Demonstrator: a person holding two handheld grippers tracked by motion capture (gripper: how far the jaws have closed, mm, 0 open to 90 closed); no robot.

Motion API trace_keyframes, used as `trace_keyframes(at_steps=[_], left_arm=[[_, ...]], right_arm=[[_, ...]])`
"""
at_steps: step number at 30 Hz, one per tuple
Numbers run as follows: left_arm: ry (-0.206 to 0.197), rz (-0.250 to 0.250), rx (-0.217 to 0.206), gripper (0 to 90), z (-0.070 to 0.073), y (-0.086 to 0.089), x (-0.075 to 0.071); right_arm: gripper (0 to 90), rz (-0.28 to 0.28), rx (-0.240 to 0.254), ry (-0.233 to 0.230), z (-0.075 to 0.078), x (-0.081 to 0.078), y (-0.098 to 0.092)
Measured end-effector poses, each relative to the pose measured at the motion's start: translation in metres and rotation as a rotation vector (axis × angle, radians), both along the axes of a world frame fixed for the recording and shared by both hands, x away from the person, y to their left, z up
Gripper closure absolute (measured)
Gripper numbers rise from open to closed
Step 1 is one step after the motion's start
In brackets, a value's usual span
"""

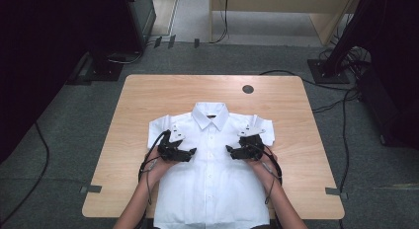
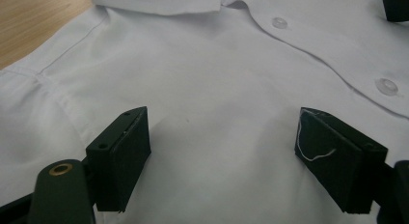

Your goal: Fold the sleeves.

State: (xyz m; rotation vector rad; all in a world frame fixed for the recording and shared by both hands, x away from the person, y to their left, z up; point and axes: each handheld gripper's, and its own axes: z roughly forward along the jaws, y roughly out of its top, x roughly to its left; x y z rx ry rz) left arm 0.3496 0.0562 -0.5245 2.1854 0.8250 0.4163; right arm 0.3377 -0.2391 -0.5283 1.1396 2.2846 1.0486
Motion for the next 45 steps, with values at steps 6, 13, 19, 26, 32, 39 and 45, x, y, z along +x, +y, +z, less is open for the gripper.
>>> trace_keyframes(at_steps=[6,13,19,26,32,39,45], left_arm=[[0.022,0.006,-0.015,19.9,0.0,0.001,0.001],[0.022,0.014,-0.014,19.9,-0.001,0.001,-0.008],[0.025,0.011,-0.015,20.0,-0.001,0.002,-0.02],[0.024,0.009,-0.016,19.9,-0.001,0.003,-0.029],[0.025,0.009,-0.016,19.9,-0.001,0.003,-0.029],[0.025,0.008,-0.016,19.9,-0.001,0.003,-0.029],[0.025,0.007,-0.015,19.9,-0.001,0.003,-0.029]], right_arm=[[20.3,-0.005,0.008,0.009,-0.002,0.001,0.001],[21.3,-0.012,0.018,0.018,-0.002,-0.007,0.0],[21.3,-0.003,0.018,0.016,-0.002,-0.02,0.0],[21.9,0.018,0.017,0.017,-0.002,-0.029,0.0],[21.8,0.028,0.019,0.017,-0.002,-0.03,-0.002],[22.7,0.023,0.031,0.032,-0.001,-0.027,-0.004],[23.0,0.023,0.024,0.025,0.0,-0.022,-0.004]])
